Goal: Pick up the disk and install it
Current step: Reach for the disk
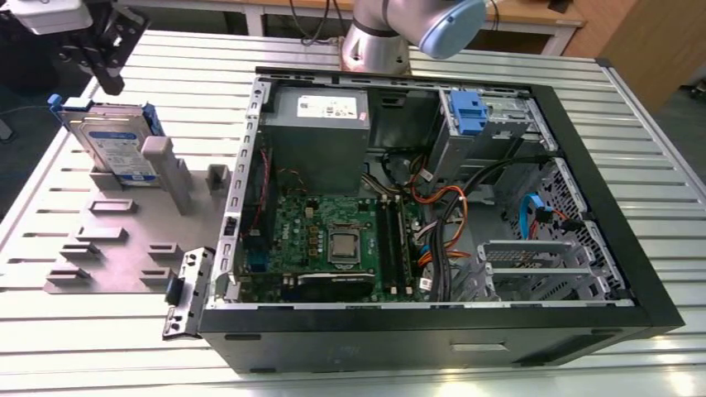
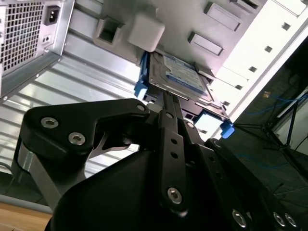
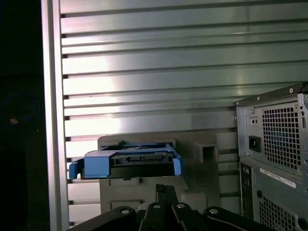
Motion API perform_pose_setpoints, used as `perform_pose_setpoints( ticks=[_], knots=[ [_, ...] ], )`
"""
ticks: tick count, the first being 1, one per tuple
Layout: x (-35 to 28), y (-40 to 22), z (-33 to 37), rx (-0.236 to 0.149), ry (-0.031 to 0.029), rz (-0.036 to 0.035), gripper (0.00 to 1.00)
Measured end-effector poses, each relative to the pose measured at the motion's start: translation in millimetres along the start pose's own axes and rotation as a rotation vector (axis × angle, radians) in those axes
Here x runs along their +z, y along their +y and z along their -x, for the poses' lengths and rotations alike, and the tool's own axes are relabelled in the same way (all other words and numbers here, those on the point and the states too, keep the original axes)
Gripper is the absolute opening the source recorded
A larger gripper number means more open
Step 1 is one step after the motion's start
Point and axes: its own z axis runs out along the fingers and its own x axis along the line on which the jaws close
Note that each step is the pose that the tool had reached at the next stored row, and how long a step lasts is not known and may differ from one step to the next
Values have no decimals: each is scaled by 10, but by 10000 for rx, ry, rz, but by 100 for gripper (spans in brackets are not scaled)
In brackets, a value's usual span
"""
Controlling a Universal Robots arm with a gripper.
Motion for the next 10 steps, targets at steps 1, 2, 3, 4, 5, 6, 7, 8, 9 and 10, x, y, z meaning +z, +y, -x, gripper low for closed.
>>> perform_pose_setpoints(
  ticks=[1, 2, 3, 4, 5, 6, 7, 8, 9, 10],
  knots=[
    [7, -1, -25, 0, 0, 0, 11],
    [14, -1, -49, 0, 0, 0, 11],
    [23, -2, -74, 0, 0, 0, 11],
    [30, -2, -97, 0, 0, 0, 11],
    [36, -3, -121, -1, 1, 0, 11],
    [43, -3, -145, -1, 1, -1, 11],
    [51, -3, -167, -1, 1, 0, 11],
    [59, -2, -187, -1, 0, 0, 11],
    [68, -1, -206, -1, 0, 0, 11],
    [76, -1, -221, -1, 0, 0, 11]
  ],
)
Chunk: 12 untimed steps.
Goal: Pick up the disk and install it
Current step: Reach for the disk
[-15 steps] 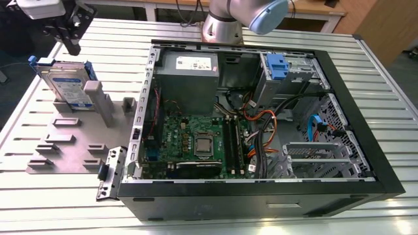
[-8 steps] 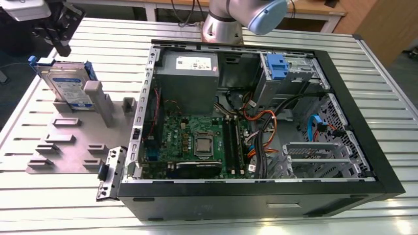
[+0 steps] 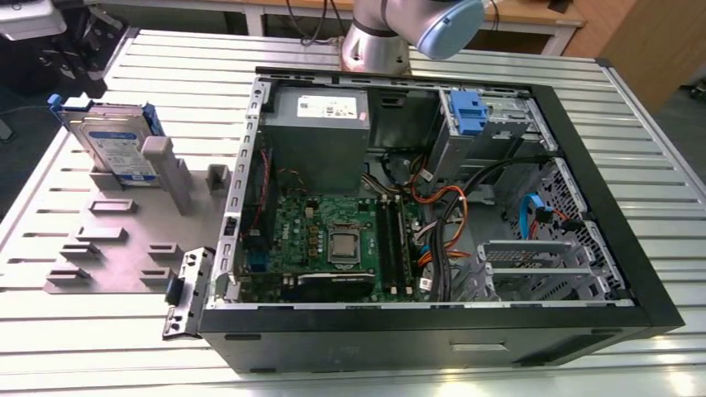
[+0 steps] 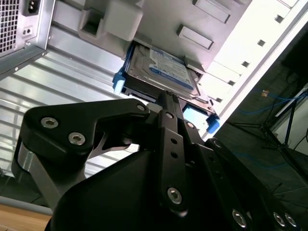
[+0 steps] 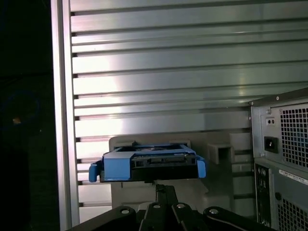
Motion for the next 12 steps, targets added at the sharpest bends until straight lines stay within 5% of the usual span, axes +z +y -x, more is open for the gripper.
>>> perform_pose_setpoints(
  ticks=[12],
  knots=[
    [125, 21, -78, 1, 0, -8, 11]
  ],
)
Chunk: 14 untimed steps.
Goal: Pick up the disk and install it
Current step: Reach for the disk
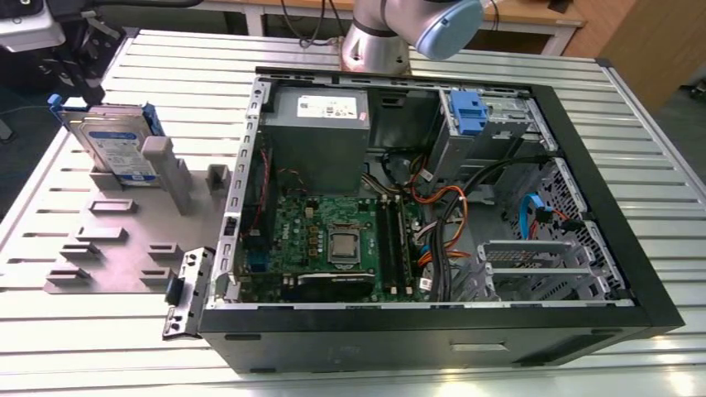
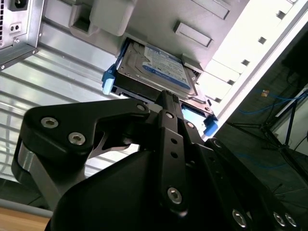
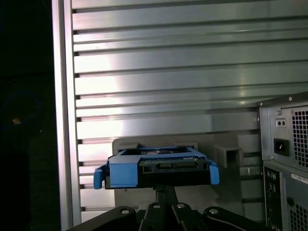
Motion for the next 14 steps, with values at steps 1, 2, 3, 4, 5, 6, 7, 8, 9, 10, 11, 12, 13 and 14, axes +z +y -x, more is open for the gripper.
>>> perform_pose_setpoints(
  ticks=[1, 2, 3, 4, 5, 6, 7, 8, 9, 10, 11, 12, 13, 14],
  knots=[
    [7, 2, -2, 0, 0, -1, 11],
    [14, 3, -3, 0, 0, -1, 11],
    [21, 5, -4, -1, 0, -1, 11],
    [26, 5, -4, -1, 0, -1, 11],
    [27, 5, -4, -1, 1, -1, 11],
    [27, 6, -5, 0, 1, -1, 11],
    [27, 5, -5, 0, 1, -2, 11],
    [27, 6, -5, 0, 1, -2, 11],
    [28, 6, -5, 0, 0, -1, 11],
    [28, 6, -5, 0, 0, -1, 11],
    [30, 9, -5, 1, -3, 1, 11],
    [31, 14, -6, 2, -2, 0, 11],
    [33, 17, -6, 1, -2, 0, 11],
    [37, 21, -7, 0, -1, 0, 11]
  ],
)
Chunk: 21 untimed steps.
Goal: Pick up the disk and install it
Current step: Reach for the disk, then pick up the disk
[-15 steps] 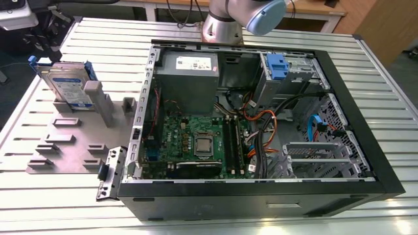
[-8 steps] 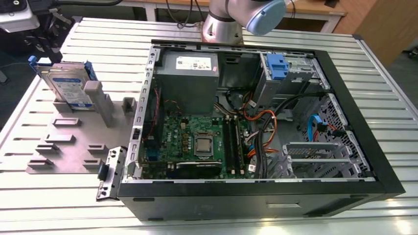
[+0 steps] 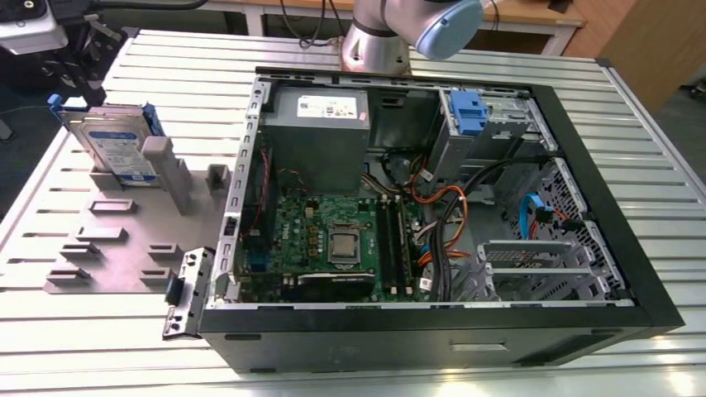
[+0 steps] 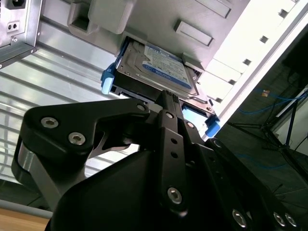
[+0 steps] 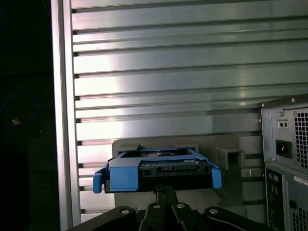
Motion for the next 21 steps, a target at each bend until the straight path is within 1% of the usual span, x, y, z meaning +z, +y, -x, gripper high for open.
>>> perform_pose_setpoints(
  ticks=[4, 21],
  knots=[
    [17, 3, -1, -21, 3, -2, 11],
    [46, 6, -17, -64, 4, -2, 11]
  ],
)
